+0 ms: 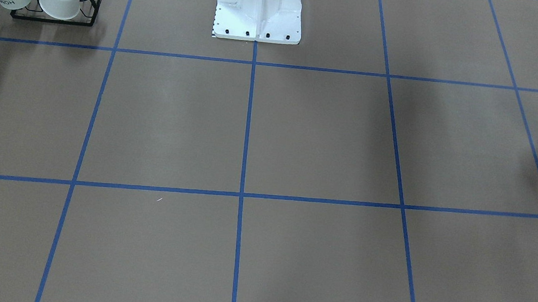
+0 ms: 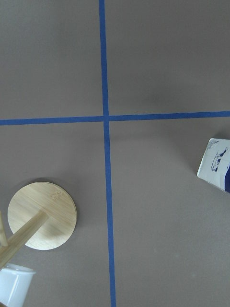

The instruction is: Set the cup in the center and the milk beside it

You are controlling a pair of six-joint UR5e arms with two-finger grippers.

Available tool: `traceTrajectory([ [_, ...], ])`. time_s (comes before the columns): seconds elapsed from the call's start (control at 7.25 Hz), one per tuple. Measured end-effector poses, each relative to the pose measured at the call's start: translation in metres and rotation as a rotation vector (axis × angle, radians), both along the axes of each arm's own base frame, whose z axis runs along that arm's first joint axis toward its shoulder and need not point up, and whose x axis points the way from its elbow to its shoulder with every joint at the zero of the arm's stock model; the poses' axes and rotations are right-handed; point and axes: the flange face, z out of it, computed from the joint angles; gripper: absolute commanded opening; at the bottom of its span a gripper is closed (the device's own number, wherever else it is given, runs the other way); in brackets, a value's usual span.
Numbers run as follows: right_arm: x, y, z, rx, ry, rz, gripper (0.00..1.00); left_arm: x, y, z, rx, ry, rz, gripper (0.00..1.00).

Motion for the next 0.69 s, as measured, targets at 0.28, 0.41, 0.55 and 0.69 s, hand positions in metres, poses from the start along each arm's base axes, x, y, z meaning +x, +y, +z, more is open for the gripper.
traceTrajectory([
  [0.28,0.0002,0.0024,0.0025,-0.008,0.003,0.002,1.0,-0.0009,0.0008,-0.0065,0.021,-0.002,-0.002,0.99],
  [0.41,0.0004,0.0005,-0.001,-0.004,0.005,0.005,1.0,-0.0011,0.0013,-0.0081,0.027,-0.002,-0.002,0.99],
  [0.55,0.0005,-0.003,-0.005,0.005,0.007,0.006,1.0,-0.0011,0.0019,-0.007,0.028,-0.003,-0.001,0.99],
  [0.69,0.0007,-0.0068,-0.0065,0.01,0.01,0.006,1.0,-0.0011,0.0008,-0.0072,0.031,-0.003,0.001,0.99],
])
